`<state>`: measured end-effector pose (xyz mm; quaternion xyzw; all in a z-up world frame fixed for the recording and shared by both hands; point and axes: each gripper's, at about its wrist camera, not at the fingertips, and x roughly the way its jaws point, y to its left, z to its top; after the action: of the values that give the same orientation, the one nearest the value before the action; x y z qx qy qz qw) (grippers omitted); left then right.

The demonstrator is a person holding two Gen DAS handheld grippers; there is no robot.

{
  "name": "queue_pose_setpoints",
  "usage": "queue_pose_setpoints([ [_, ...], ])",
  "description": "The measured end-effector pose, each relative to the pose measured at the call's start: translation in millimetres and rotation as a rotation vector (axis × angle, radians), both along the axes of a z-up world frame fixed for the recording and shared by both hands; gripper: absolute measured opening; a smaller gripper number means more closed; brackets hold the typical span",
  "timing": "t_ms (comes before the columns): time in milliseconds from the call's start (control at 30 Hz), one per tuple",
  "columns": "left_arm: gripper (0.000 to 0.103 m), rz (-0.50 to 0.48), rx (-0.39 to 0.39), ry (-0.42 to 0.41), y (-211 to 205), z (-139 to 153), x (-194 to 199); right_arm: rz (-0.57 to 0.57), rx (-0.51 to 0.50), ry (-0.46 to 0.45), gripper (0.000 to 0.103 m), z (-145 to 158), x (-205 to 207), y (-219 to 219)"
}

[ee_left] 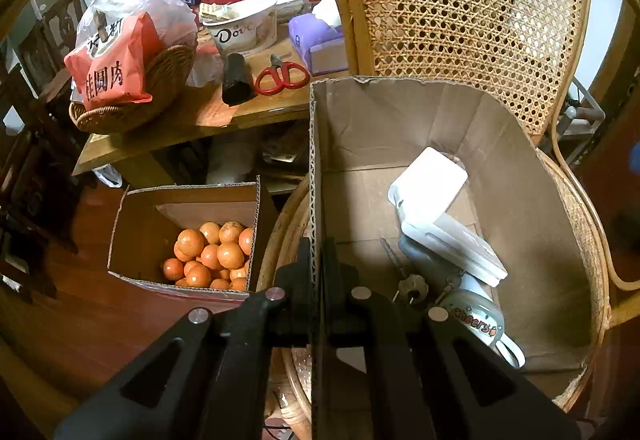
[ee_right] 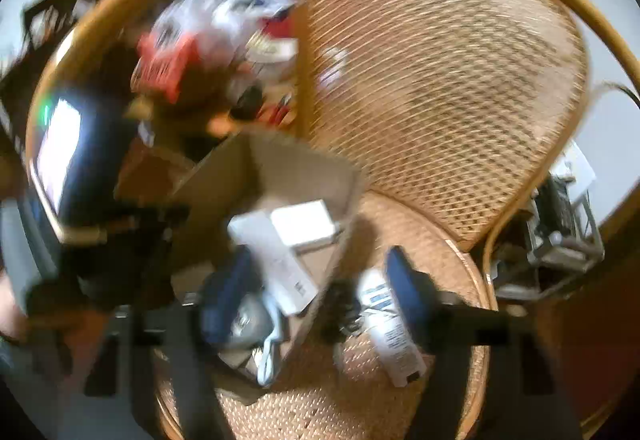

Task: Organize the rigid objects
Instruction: 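Move the right gripper to the white tube on the seat and close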

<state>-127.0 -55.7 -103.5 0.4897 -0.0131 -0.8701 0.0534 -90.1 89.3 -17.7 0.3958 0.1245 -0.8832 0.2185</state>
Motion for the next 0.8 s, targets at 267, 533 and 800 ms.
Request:
queue_pose_setpoints([
  [267,0.003,0.0,0.003,-0.001,1,0,1,-0.088,-0.042,0.013,0.096,4,-26,54],
  [533,0.003,-0.001,0.006,-0.002,3,0,1,-0.113,-0.013,-0.028,0.096,-43,-46,83],
  [800,0.003,-0.001,0.008,-0.003,2,0,0,-0.085,0.12,-0.005,0.096,-86,-52,81],
])
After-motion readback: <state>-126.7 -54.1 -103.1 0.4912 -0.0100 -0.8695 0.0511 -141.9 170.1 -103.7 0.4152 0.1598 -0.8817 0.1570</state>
